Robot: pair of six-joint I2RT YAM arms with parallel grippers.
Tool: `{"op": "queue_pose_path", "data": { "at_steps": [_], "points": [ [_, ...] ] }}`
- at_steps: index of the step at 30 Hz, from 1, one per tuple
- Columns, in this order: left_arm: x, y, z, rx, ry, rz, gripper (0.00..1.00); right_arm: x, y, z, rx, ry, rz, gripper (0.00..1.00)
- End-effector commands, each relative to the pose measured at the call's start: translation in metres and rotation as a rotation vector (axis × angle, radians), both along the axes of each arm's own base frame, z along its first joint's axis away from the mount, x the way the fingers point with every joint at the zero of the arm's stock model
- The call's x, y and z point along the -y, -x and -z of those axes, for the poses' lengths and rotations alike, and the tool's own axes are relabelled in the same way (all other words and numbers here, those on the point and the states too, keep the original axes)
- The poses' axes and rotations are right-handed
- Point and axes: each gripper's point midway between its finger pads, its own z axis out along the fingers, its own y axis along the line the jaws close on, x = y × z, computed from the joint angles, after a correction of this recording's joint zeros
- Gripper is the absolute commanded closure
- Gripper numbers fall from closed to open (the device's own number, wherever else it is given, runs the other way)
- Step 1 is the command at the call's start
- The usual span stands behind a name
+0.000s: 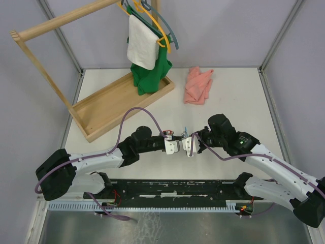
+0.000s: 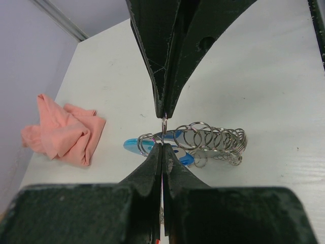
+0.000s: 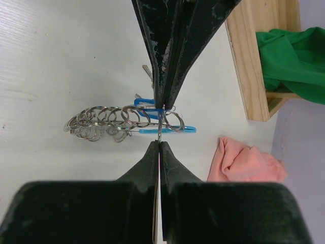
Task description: Put the keys on the keyring
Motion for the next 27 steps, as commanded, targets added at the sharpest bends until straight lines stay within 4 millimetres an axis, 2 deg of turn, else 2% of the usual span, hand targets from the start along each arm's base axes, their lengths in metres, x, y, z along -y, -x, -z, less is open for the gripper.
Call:
{"op": "queue_pose_path", "data": {
  "at_steps": [1, 27],
  "points": [
    [0.004, 0.0013, -0.0278, 0.015, 0.082, 0.003, 0.97, -0.0051, -0.0072, -0.0224, 0.048, -0.052, 0.015, 0.99],
    [0.008, 0.0056, -0.0281, 0.015, 0.084, 0.036, 0.97, -0.0048, -0.0077, -0.0224, 0.045, -0.051, 0.021, 0.99]
  ]
}}
